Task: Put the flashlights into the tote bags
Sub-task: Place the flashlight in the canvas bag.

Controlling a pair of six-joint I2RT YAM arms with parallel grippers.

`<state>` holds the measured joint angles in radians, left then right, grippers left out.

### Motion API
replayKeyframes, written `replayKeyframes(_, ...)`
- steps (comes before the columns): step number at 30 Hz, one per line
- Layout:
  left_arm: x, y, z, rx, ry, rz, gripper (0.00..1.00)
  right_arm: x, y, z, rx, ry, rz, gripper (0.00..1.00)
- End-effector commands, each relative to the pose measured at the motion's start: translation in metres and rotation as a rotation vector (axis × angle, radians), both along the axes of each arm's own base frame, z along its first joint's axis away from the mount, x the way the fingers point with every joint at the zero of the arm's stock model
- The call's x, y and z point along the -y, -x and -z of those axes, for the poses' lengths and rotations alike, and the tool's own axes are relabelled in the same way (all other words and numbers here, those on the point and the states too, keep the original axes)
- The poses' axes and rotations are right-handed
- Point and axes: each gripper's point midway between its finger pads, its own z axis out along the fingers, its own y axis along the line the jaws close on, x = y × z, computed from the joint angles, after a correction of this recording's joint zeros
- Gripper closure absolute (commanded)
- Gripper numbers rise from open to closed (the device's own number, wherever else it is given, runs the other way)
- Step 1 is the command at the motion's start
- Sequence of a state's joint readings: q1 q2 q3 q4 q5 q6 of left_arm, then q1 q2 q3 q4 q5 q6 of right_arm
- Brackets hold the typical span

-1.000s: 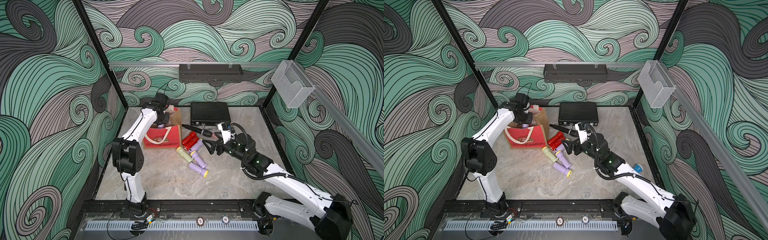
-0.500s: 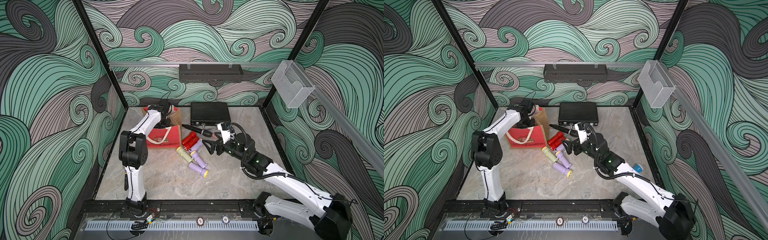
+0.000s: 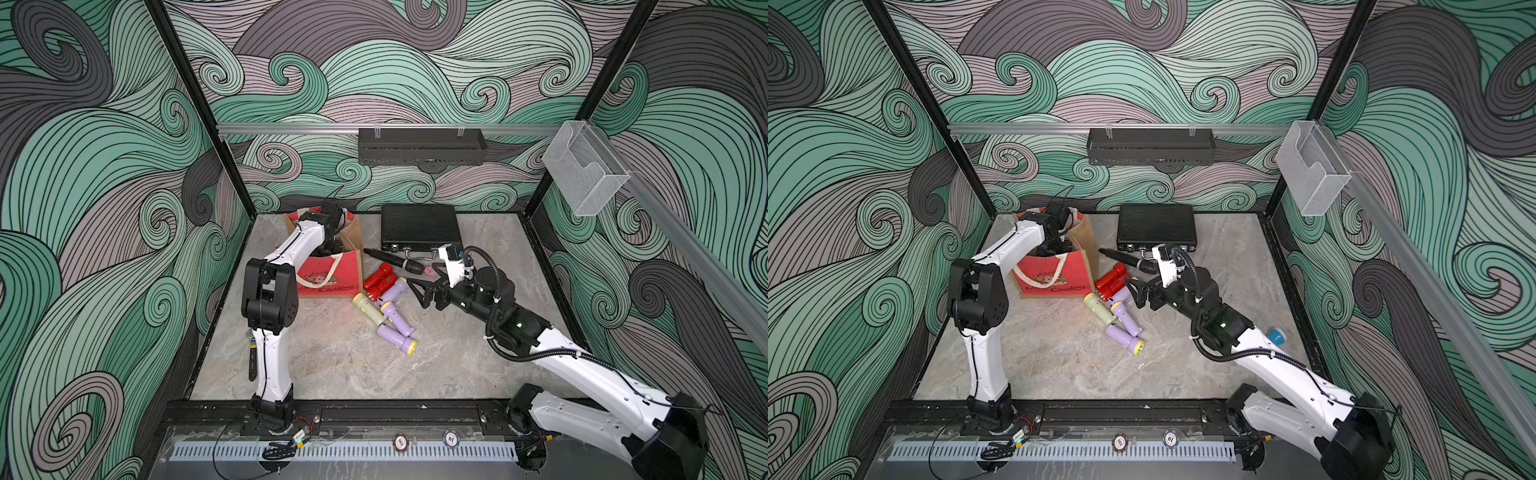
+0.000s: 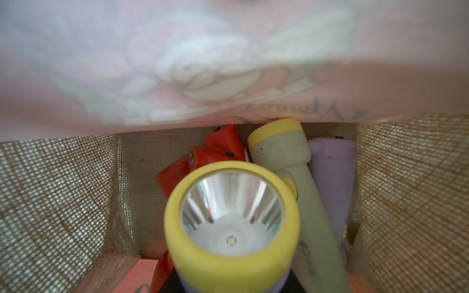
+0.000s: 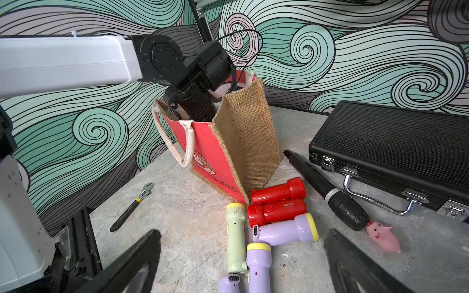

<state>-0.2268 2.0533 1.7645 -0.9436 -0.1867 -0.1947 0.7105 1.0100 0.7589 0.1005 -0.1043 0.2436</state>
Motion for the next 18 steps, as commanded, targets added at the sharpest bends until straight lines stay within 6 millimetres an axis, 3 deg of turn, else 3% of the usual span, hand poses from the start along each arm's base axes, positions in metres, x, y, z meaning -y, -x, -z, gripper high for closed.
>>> replayKeyframes(1,-0.001,0.001,-0.014,0.032,0.018,-0.013,0.82,0.004,0.001,-0.004,0.012,0.002,0.016,0.00)
replayKeyframes(8,-0.001,0.002,-0.041,0.092,0.032,-0.008,0.67,0.007,0.005,0.003,-0.019,0.021,0.013,0.00)
replayKeyframes(12,0.000,0.003,-0.069,0.155,0.046,-0.002,0.57,0.011,0.010,0.022,-0.068,0.061,0.014,0.00)
replayKeyframes(18,0.003,0.007,-0.103,0.233,0.073,0.032,0.50,0.017,0.019,0.051,-0.149,0.112,0.013,0.01)
